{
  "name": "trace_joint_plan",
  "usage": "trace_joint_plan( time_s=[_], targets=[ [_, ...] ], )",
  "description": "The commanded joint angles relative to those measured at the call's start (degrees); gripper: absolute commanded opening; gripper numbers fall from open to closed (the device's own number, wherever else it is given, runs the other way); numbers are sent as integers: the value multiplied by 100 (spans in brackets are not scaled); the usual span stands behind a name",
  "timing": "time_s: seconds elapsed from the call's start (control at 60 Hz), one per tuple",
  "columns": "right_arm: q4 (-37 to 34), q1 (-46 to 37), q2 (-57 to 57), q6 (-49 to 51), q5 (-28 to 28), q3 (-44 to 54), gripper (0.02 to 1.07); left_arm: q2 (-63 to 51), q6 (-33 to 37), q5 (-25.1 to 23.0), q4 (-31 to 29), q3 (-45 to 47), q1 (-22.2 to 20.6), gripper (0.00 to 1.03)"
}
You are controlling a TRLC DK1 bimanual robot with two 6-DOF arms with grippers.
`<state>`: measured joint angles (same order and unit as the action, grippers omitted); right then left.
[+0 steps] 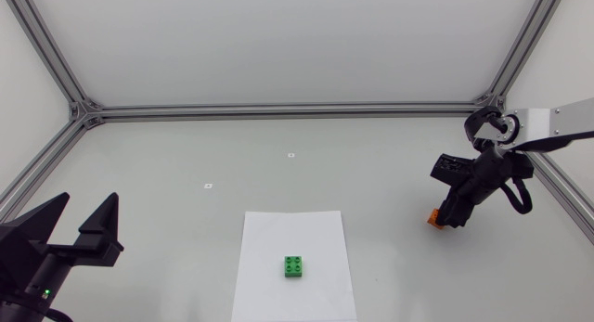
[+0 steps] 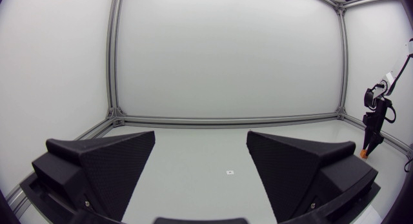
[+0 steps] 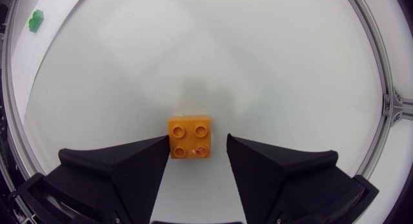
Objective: Pick up the orange 2x2 brick with the right arm and stack it on top of the green 2x2 brick in the center
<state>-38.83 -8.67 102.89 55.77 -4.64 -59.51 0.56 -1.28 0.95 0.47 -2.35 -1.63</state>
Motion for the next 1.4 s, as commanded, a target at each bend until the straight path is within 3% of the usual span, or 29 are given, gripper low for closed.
trace_joint_plan(
  time_s=[0.0,0.45,0.667,1.25,1.383],
  targets=[
    [-90,67,161,110,16,115,64,23,31,-16,-65,235,-4,99],
    [-107,128,187,101,34,79,63,23,31,-16,-65,235,-4,99],
    [-116,128,196,119,34,62,52,23,31,-16,-65,235,-4,99],
    [-143,164,258,145,34,53,44,23,31,-16,-65,235,-4,99],
    [-239,181,196,171,25,53,35,23,31,-16,-65,235,-4,99]
  ],
)
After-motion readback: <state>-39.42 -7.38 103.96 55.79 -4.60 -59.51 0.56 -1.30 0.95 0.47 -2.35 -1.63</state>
